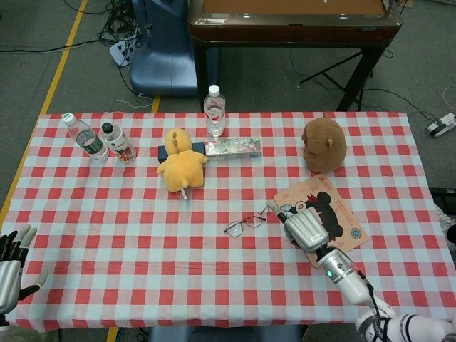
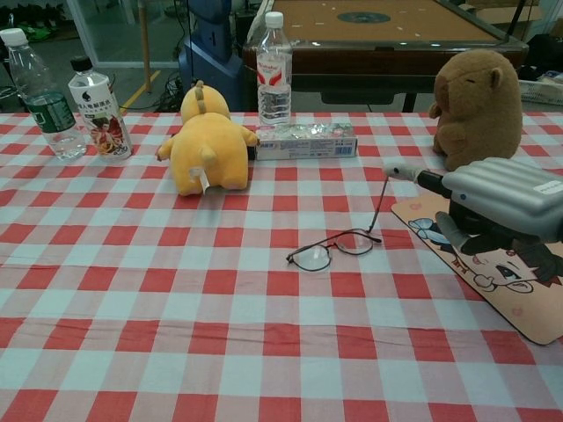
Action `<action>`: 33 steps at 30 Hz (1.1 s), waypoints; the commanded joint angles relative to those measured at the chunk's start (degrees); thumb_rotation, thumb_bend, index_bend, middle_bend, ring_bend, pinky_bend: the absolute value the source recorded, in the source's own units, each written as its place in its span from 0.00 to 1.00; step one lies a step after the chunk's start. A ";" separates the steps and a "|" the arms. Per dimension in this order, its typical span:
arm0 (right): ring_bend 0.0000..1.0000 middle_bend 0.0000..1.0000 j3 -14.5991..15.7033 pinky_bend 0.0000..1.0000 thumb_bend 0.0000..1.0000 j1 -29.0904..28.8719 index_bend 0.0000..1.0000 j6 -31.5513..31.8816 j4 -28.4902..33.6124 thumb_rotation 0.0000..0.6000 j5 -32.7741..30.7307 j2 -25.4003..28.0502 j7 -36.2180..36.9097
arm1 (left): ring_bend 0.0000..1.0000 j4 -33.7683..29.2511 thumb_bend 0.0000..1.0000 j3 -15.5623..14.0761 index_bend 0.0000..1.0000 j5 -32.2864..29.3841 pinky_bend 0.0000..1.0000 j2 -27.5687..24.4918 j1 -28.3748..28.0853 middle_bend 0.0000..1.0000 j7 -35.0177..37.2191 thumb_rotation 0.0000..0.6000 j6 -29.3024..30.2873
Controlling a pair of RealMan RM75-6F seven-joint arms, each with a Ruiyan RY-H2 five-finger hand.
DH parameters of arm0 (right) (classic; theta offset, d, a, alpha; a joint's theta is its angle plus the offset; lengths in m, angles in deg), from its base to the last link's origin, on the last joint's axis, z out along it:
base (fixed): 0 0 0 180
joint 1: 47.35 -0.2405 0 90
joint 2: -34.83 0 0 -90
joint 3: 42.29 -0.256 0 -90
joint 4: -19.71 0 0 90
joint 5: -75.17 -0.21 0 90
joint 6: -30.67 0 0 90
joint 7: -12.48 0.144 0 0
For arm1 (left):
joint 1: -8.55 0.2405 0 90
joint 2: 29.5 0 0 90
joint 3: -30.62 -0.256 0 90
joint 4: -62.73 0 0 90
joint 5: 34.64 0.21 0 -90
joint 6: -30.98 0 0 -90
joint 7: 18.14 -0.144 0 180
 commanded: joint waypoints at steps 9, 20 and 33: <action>1.00 1.00 -0.26 0.90 0.70 -2.94 0.00 -6.29 -0.84 1.00 -2.17 -4.52 -1.59 | 0.00 0.87 0.32 0.02 0.00 -0.17 0.00 0.31 0.06 0.00 0.96 1.00 -0.15; 1.00 1.00 -0.27 0.90 0.70 -5.58 0.00 -12.33 -3.47 1.00 -5.75 -9.46 -4.39 | 0.00 2.17 0.32 0.04 0.00 -0.78 0.00 0.29 0.57 0.00 2.53 1.00 0.01; 1.00 1.00 -0.32 0.90 0.70 -5.04 0.00 -10.37 -1.77 1.00 -6.35 -8.69 -4.67 | 0.00 3.05 0.32 0.05 0.00 -0.39 0.00 0.42 0.65 0.00 3.88 1.00 0.13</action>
